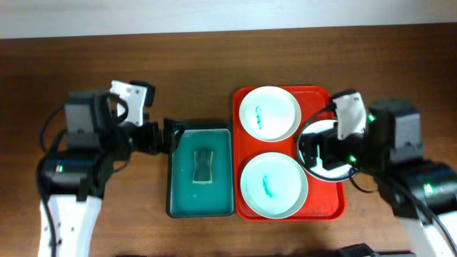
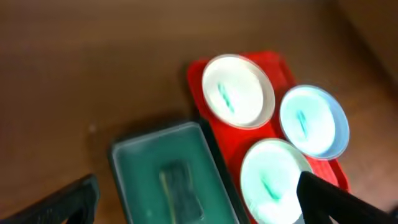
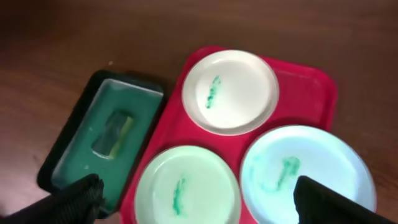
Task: Clean dirty plates on tray and stack at the side
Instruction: 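Move left gripper to the sponge and right gripper to the lower plate, then grasp the sponge with the left gripper and lift it out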
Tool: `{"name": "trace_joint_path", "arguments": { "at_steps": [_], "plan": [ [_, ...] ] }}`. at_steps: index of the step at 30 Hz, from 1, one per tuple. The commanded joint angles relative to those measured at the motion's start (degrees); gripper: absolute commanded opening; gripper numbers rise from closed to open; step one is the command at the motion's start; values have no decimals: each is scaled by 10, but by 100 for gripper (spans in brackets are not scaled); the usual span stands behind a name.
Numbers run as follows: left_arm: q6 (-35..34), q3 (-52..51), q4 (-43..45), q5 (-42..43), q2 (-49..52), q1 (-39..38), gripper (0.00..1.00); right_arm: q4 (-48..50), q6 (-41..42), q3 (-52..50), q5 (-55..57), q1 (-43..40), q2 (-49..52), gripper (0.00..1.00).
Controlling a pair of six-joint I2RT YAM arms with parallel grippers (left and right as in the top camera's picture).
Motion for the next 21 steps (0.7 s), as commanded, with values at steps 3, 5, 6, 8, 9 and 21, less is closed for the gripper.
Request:
{"name": "trace_joint_path", "arguments": {
  "at_steps": [3,5,6,8,9,21],
  "plan": [
    [0,20,-112,24,111,-15,99,-101,19,6,-63,0,91,99],
    [0,20,-138,24,135,-29,99,-99,73,-61,-28,13,78,99],
    [0,20,-141,24,143,-29,99,-75,120,-121,11,24,68,99],
    [0,20,-138,24,145,-29,99,-25,161,-202,7,27,65,99],
    [0,20,-136,25,145,-29,99,2,163,-237,-19,27,66,99],
    [-243,-232,97,-223,231,-241,61,30,163,-242,-29,27,66,98]
  ]
}}
